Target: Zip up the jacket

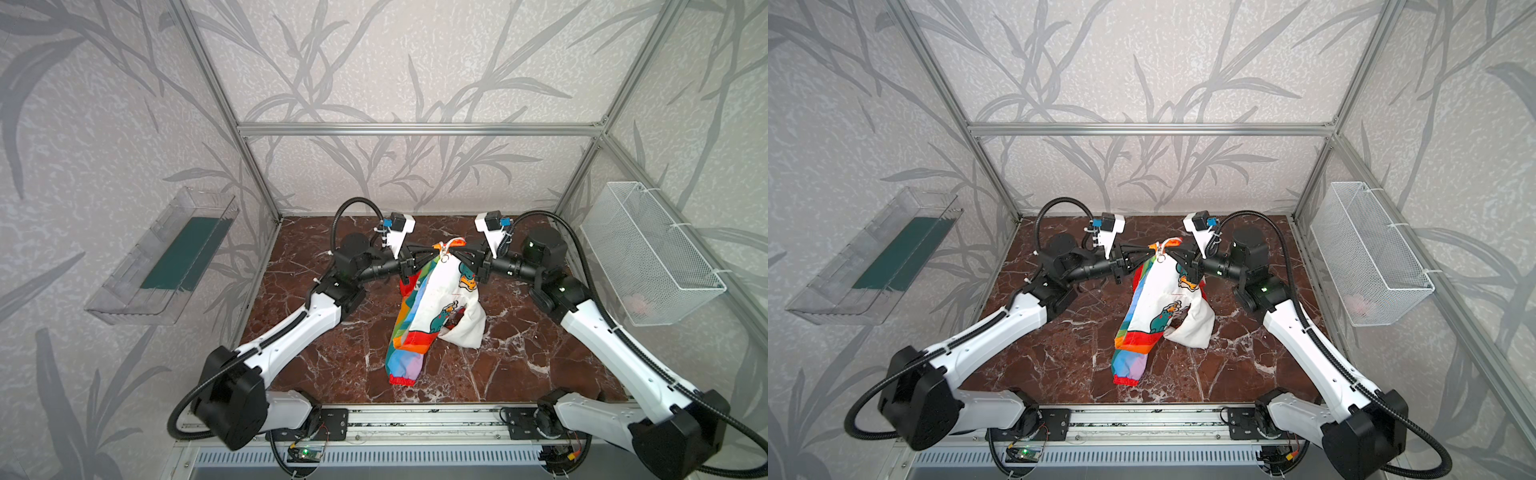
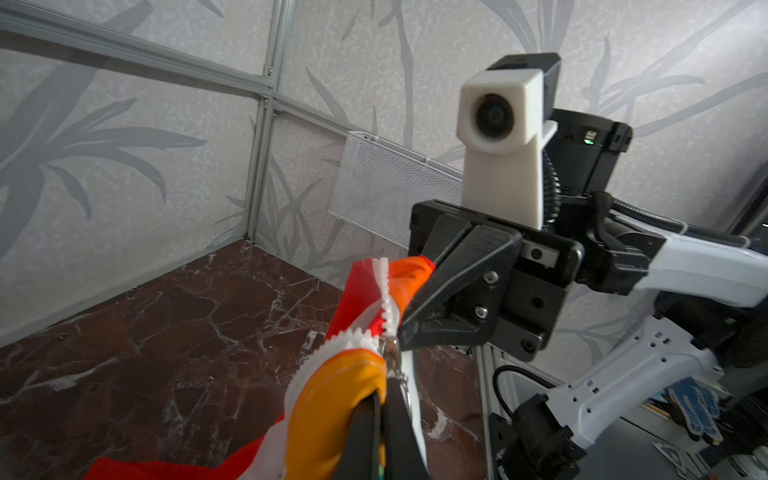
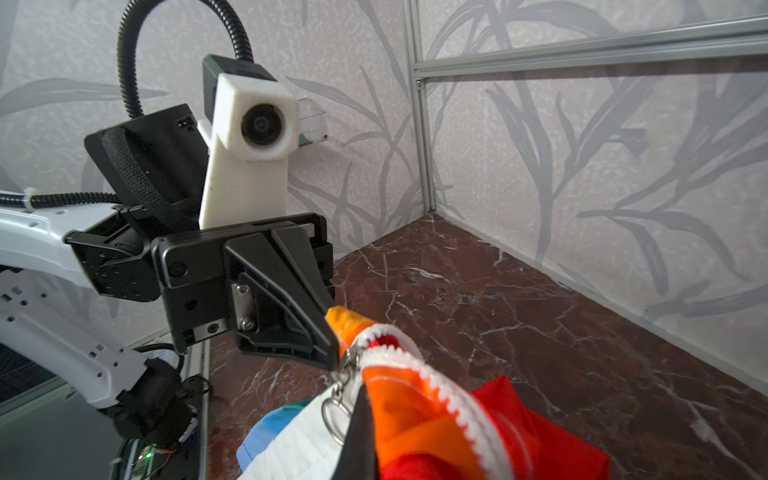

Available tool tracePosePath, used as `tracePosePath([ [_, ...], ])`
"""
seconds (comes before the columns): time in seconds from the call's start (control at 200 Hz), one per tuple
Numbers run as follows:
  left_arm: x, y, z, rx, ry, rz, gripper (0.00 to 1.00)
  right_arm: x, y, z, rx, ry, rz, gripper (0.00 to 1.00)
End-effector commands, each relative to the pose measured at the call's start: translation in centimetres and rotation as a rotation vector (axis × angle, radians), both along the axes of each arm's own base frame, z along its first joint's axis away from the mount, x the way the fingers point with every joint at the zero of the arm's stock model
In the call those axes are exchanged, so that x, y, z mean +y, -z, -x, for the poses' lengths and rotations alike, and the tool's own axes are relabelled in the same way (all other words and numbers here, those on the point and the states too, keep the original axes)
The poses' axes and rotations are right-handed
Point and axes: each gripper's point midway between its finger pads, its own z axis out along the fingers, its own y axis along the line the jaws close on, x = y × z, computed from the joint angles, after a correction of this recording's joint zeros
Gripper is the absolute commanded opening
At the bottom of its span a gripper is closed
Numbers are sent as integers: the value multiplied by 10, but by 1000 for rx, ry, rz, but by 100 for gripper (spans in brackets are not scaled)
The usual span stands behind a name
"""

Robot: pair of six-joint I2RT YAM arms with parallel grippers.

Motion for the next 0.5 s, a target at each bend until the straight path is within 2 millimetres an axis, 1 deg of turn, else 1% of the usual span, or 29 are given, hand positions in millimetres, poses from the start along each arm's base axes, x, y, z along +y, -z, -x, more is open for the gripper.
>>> tracePosePath([
  [0.0,-3,-17,-29,-64,77,5,0,-22,-71,-37,-266,129,-23,0],
  [0.05,-2,-38,-47,-108,70,24,0,-26,-90,-45,-320,144,-11,0],
  [0.12,1,-64,-60,-154,78,39,0,-31,-115,-49,-377,153,-5,0],
  [0.17,0,-81,-60,-181,95,43,0,-33,-130,-48,-408,155,4,0],
  [0.18,0,-83,-60,-183,97,44,0,-33,-131,-48,-408,155,10,0],
  [0.215,0,-88,-58,-188,108,40,0,-35,-137,-46,-422,158,16,0],
  [0.255,0,-89,-56,-180,113,38,0,-37,-139,-44,-420,165,19,0],
  [0.3,1,-82,-53,-157,112,34,0,-39,-133,-43,-398,177,20,0],
  [0.36,4,-59,-52,-101,95,10,0,-41,-114,-40,-336,182,20,0],
  [0.42,8,-28,-48,-42,74,-23,0,-43,-85,-36,-246,186,3,0],
  [0.46,10,-7,-43,-2,62,-30,0,-43,-61,-33,-180,193,-5,0],
  [0.495,11,13,-40,44,49,-33,0,-42,-37,-29,-114,205,8,0],
])
